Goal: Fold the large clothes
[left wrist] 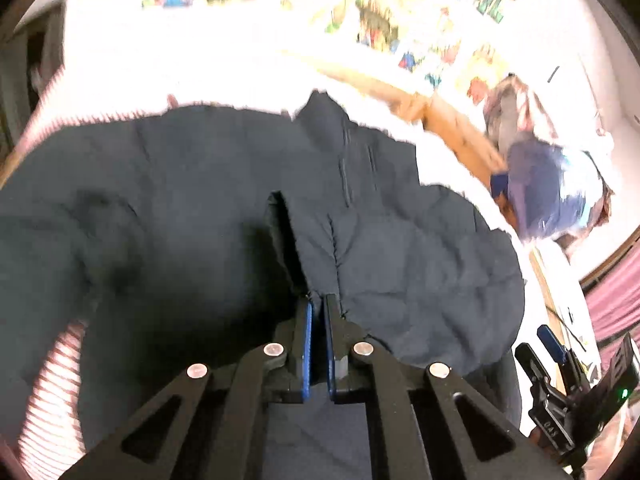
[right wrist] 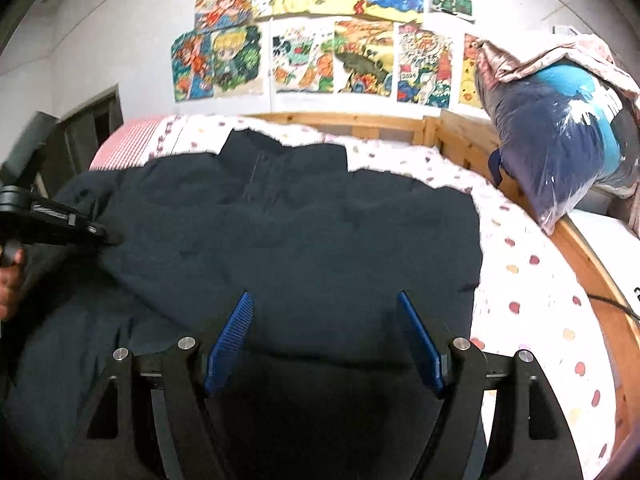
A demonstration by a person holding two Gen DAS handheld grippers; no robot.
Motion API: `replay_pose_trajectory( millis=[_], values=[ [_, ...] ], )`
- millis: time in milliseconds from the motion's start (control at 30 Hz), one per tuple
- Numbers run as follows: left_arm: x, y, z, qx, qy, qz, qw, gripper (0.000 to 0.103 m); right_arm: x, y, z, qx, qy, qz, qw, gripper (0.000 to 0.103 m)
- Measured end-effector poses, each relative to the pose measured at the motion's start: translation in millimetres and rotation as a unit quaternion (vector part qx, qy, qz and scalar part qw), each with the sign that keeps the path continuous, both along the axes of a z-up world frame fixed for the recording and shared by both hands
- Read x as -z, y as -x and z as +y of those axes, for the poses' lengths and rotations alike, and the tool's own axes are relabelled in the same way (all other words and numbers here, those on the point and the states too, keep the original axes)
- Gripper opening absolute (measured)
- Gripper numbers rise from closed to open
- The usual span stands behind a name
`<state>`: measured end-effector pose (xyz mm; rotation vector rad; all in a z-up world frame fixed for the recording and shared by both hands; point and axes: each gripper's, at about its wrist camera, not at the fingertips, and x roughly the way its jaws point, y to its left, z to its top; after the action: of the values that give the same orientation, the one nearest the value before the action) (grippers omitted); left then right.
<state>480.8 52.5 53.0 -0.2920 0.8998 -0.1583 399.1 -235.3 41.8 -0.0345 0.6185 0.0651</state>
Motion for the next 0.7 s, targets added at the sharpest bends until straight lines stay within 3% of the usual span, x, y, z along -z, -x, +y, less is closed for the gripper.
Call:
replay_pose_trajectory(
  millis=[100,167,333,433,533,700],
  values=[
    [-17,2,15,-0.008,-0.013,-0.019,0.9997,0.006,-8,-27,5,0.01,-0.007,0.014,1.0,0.069],
    [-13,0,22,-0.008,-0.023,-0.012,0.9996,0.006,-5,-49,12,0.015,-0.012,0.036,0.999,0.069],
    [31,-7,32,-0.007,-0.049,0.044,0.9978,0.006,16,-89,42,0.003,-0.006,0.061,0.998,0.069],
    [59,-11,30,-0.005,-0.069,0.067,0.9953,0.008,39,-107,62,-0.007,0.028,0.091,0.995,0.069],
    [72,-11,35,-0.008,-0.054,0.078,0.9955,0.01,58,-116,76,-0.011,0.065,0.114,0.991,0.069],
    [75,-8,46,-0.014,-0.007,0.084,0.9963,0.016,79,-118,84,-0.007,0.075,0.131,0.988,0.069]
  ],
)
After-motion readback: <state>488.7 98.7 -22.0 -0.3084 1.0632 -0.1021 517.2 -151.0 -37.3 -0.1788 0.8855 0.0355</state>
